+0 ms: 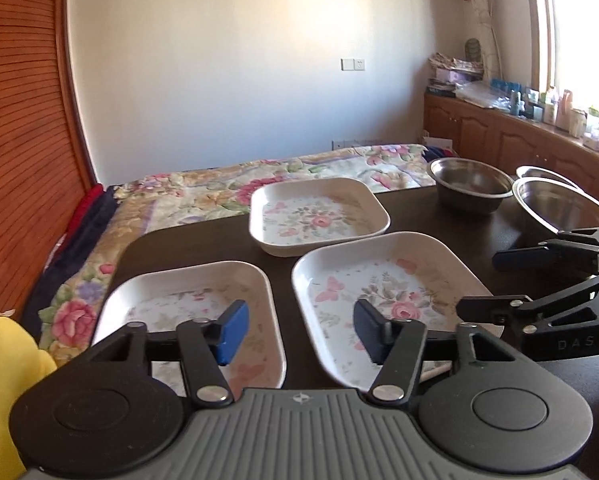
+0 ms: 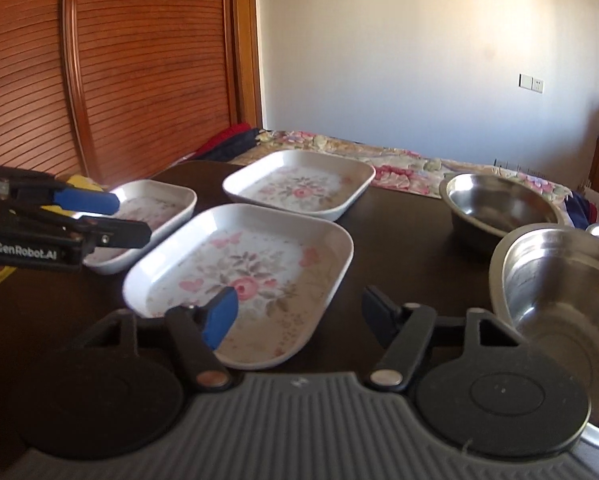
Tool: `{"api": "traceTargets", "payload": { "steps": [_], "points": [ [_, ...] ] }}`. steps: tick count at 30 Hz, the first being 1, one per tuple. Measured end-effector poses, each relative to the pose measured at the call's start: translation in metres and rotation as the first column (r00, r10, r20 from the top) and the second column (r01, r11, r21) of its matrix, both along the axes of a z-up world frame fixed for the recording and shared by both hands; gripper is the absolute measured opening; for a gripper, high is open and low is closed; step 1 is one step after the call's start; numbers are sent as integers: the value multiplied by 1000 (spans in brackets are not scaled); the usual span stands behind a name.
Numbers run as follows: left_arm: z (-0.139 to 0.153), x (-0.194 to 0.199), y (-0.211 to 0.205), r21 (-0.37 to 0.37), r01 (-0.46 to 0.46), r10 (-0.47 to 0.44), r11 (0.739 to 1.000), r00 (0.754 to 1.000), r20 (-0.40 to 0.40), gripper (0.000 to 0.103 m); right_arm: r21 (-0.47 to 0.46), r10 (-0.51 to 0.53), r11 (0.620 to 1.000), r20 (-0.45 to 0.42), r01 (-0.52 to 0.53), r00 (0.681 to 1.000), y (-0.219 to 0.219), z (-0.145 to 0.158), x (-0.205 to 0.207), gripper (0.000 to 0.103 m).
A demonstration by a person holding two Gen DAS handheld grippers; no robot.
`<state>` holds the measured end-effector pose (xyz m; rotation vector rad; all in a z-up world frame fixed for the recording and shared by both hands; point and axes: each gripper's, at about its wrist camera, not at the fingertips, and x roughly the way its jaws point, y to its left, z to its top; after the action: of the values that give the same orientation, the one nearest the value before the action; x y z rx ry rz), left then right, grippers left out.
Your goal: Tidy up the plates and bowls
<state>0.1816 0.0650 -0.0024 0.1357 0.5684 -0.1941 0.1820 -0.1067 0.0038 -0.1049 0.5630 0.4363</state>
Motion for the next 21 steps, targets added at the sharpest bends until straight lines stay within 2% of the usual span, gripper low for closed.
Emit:
{"api": "traceTargets", "payload": {
  "steps": [5, 13, 18, 21],
  "points": [
    [-9, 12, -5, -7, 9, -9, 1000, 999, -34, 43, 2, -17, 1000, -24, 17, 1000, -1, -4, 10, 60],
    [-16, 24, -6, 4, 7, -7, 1000, 998, -66, 35, 10, -36, 999, -45, 36, 998, -1, -9, 19, 52],
    [-20, 28, -8, 5, 16, -15, 1000, 996, -87, 27, 25, -48, 998, -66, 50, 997, -3, -11, 24, 49],
    [-22, 30, -10, 14, 17, -15, 1000, 995, -95, 26, 32, -56, 998, -76, 58, 996, -4, -12, 26, 43]
  ]
}}
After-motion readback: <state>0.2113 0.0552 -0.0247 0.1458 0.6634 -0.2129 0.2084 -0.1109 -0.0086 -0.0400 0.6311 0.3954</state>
